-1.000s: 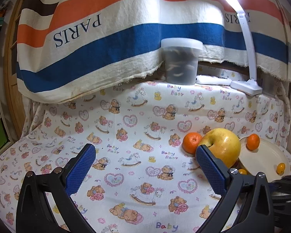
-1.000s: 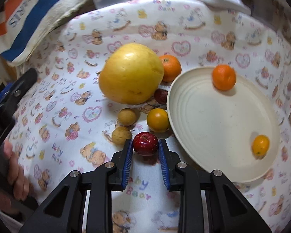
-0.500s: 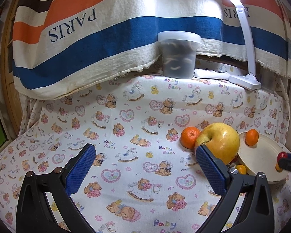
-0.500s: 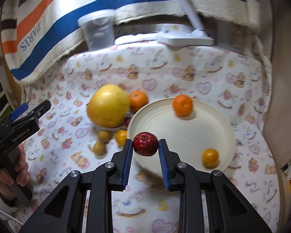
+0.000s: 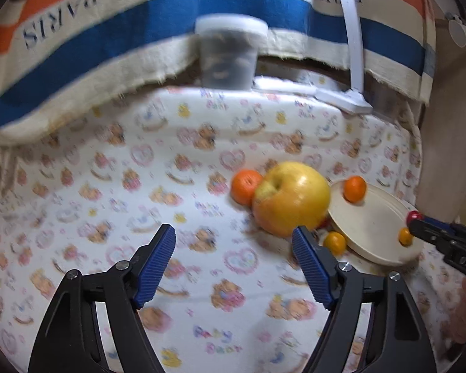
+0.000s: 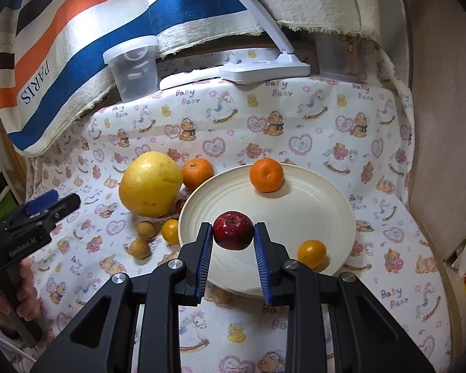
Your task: Organize fruits
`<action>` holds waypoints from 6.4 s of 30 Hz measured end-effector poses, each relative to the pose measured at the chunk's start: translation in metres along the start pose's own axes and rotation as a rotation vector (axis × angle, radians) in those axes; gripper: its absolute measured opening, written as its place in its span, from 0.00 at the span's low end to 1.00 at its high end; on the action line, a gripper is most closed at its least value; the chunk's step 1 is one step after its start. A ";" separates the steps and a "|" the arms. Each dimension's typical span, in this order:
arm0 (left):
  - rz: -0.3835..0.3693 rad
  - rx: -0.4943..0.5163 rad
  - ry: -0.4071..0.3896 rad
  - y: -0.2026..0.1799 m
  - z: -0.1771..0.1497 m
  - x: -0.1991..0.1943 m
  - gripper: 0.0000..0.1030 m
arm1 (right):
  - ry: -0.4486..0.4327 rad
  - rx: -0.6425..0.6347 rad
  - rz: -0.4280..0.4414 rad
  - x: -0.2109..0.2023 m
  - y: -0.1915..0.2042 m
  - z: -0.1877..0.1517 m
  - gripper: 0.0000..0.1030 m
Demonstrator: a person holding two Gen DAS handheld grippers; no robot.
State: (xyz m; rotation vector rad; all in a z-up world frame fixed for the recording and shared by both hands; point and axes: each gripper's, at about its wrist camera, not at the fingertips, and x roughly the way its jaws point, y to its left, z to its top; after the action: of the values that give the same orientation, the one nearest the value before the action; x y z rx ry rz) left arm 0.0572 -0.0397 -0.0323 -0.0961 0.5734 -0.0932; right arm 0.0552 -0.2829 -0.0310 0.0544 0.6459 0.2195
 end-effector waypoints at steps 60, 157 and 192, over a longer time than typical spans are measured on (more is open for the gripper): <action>-0.279 0.132 0.399 -0.119 0.032 0.052 0.22 | 0.200 0.120 -0.011 0.015 -0.031 -0.002 0.28; 0.026 0.107 -0.400 -0.021 0.020 -0.070 1.00 | -0.301 0.098 -0.232 -0.056 -0.016 0.004 0.99; 0.107 -0.116 -0.210 0.056 0.051 -0.054 1.00 | 0.014 -0.660 -0.145 0.052 0.156 0.020 0.99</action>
State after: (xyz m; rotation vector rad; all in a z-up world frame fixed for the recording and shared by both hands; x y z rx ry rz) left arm 0.0435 0.0250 0.0328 -0.1851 0.3731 0.0539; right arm 0.0784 -0.1192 -0.0275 -0.6263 0.5629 0.2832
